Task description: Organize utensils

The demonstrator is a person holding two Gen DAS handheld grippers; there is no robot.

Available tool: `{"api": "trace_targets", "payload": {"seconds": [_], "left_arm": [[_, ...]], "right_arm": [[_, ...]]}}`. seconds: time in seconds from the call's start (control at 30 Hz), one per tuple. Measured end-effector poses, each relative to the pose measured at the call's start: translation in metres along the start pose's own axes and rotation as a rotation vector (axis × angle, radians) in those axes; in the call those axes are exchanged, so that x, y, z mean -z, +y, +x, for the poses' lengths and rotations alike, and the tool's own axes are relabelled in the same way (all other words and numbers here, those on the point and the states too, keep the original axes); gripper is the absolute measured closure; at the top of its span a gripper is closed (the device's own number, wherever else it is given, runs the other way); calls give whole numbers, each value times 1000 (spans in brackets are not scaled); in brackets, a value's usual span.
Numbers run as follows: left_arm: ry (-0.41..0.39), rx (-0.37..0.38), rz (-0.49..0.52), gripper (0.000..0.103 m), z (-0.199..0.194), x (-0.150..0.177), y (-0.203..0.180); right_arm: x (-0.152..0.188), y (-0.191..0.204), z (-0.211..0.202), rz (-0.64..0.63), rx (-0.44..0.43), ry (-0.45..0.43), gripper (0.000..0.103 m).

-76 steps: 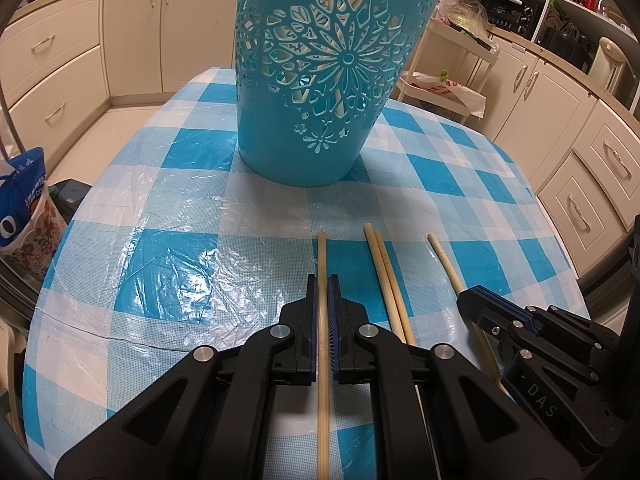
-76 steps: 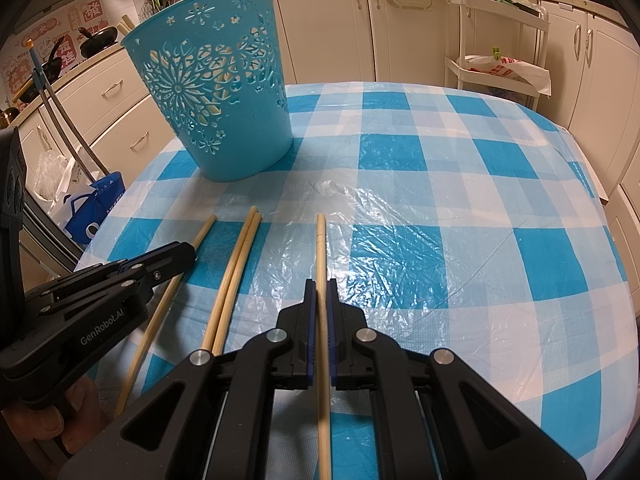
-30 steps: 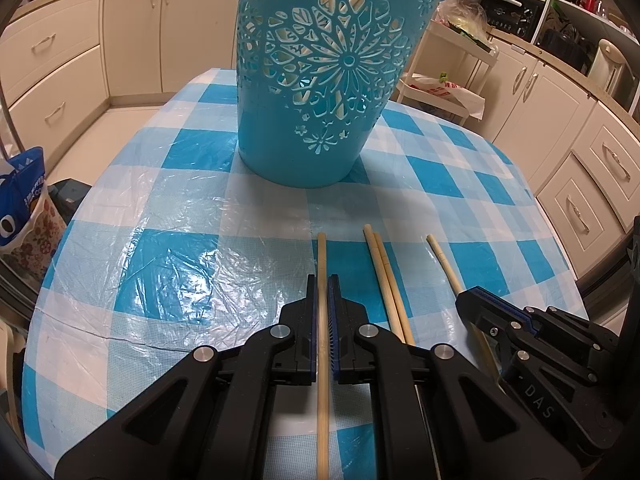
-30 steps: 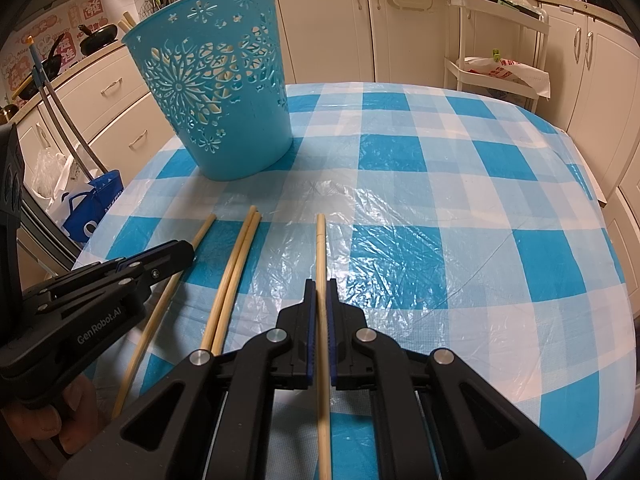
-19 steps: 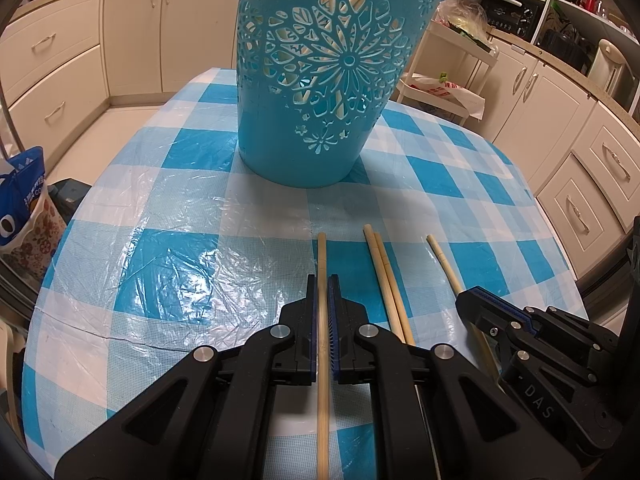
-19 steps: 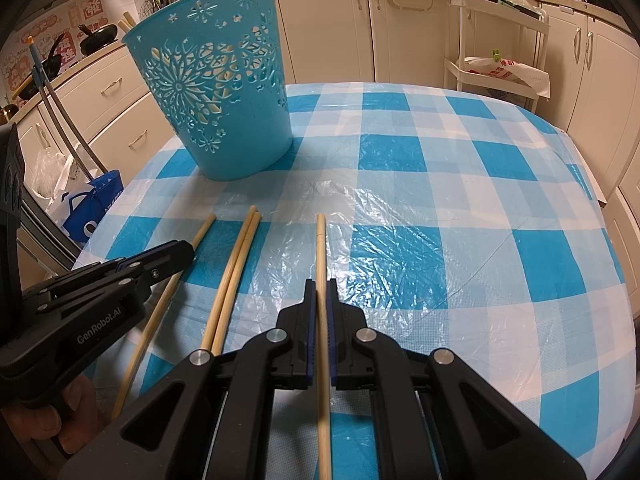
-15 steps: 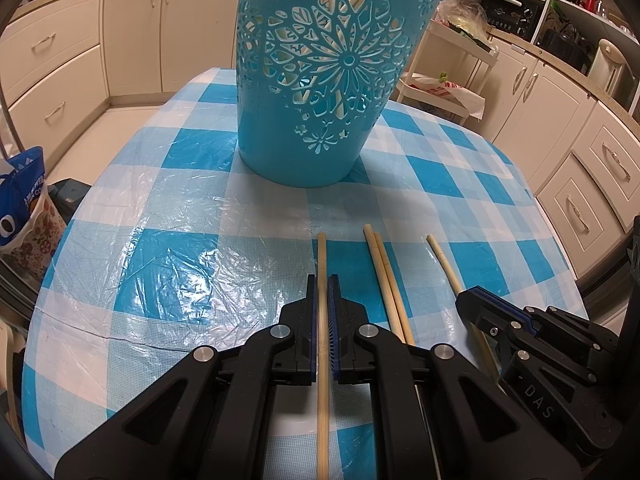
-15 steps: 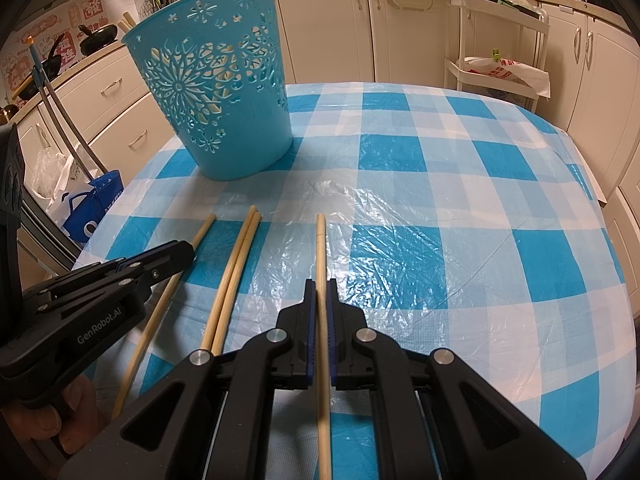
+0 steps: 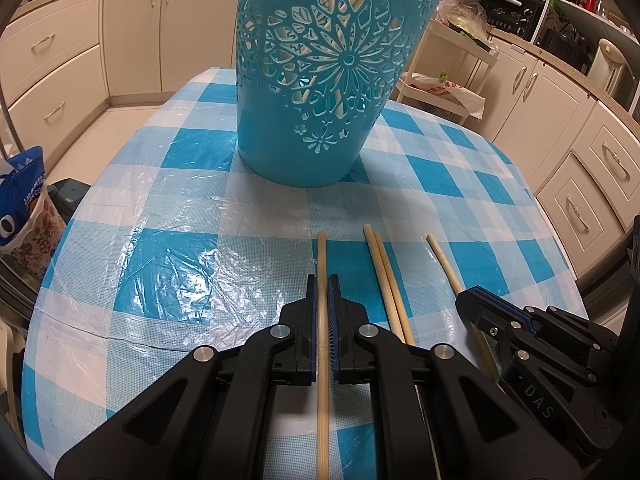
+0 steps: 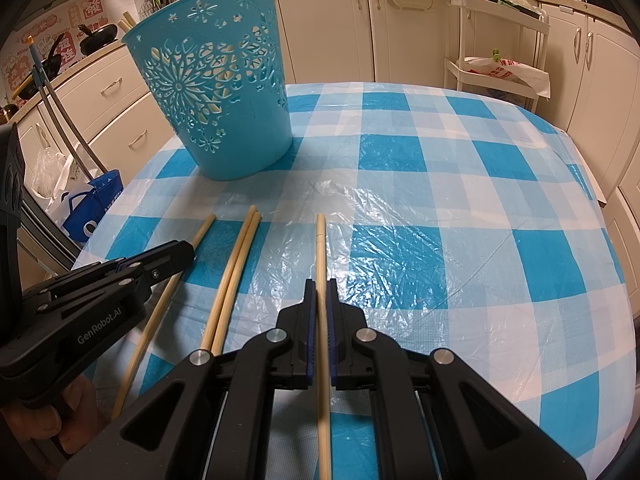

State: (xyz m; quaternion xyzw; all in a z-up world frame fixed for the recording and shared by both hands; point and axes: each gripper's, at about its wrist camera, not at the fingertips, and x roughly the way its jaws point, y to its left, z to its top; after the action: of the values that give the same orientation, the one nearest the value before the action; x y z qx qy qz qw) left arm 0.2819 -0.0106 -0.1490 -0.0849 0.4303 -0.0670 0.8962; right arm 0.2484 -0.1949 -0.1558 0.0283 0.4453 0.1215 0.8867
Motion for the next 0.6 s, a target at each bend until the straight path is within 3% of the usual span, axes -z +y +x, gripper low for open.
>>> {"api": "trace_targets", "payload": {"seconds": [0.6], "left_arm": [[0,0,-1,98,0,0,0]], "right_arm": [[0,0,-1,0,1,0,97]]}}
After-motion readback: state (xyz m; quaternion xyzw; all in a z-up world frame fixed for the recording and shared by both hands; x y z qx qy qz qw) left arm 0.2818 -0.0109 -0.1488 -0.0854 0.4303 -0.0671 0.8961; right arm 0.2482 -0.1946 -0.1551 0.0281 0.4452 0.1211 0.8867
